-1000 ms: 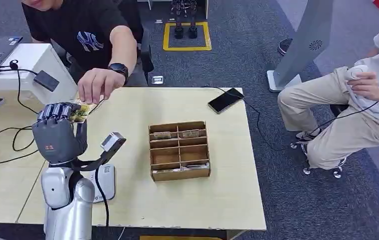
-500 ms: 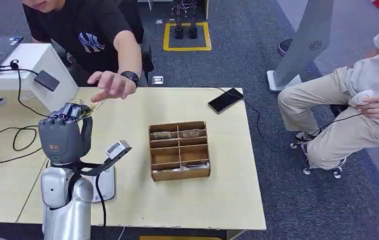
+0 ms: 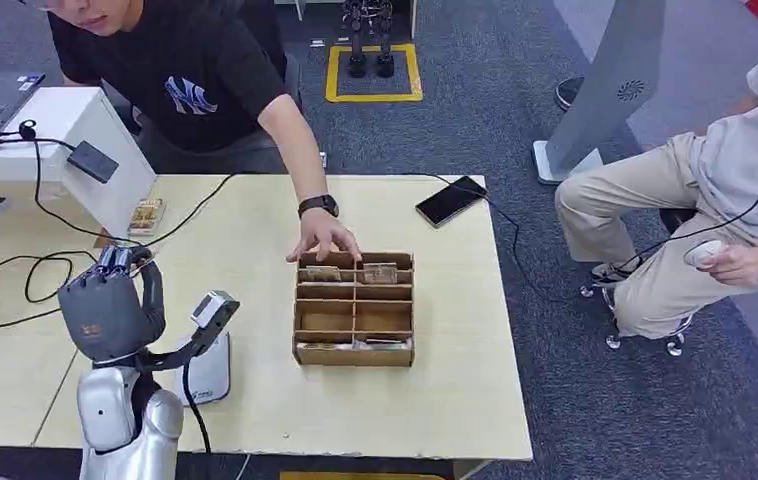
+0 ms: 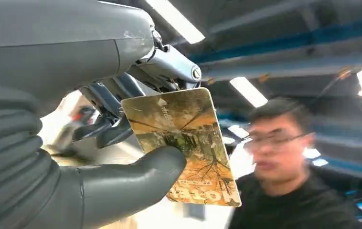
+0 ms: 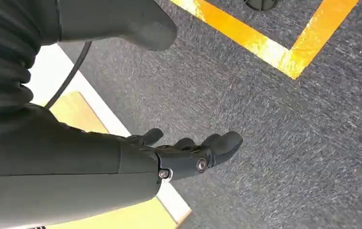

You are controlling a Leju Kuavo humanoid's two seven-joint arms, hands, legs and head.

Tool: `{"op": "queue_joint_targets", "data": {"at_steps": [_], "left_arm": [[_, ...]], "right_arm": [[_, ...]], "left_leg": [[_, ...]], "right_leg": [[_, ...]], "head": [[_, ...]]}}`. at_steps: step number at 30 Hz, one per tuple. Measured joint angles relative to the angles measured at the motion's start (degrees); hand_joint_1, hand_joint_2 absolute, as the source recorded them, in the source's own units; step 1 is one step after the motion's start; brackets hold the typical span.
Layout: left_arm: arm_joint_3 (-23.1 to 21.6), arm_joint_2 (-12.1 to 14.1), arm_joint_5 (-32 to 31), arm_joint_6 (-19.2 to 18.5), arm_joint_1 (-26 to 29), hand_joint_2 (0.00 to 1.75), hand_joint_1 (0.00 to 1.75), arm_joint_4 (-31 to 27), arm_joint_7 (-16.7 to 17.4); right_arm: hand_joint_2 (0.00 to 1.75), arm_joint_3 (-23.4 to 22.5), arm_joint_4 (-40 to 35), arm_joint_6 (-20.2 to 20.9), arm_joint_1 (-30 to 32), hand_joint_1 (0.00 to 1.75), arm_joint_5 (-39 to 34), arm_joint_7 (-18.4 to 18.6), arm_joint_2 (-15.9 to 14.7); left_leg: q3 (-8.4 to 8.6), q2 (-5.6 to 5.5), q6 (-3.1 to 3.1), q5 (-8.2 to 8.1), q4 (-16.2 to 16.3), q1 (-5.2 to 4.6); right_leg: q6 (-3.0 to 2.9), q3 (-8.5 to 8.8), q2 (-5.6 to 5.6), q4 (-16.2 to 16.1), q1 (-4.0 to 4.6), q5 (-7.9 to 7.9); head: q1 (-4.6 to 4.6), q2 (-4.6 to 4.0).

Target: Pass the card to the sensor for recognition and then transmit it.

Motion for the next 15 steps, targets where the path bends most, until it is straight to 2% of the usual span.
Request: {"op": "queue_joint_targets", "data": {"at_steps": [7,15], "left_arm": [[-0.57,1.34,-0.26,0.0,2.58,1.75,1.75,3.66,7.57],[-0.77,2.01,-0.31,0.0,2.87,1.75,1.75,8.16,8.01]], "right_arm": [[1.75,-0.88,0.0,-0.11,0.01,0.0,-0.9,-0.04,0.0],[1.75,-0.86,0.0,-0.33,0.0,0.0,-2.1,-0.33,0.02]], "left_leg": [[0.0,-0.02,0.0,0.0,0.0,0.0],[-0.01,-0.02,0.0,0.0,0.0,0.0]], "right_leg": [[0.0,0.0,-0.04,0.0,0.0,0.0],[0.0,0.0,-0.04,0.0,0.0,0.0]], "head": [[0.02,0.0],[0.0,0.0]]}}
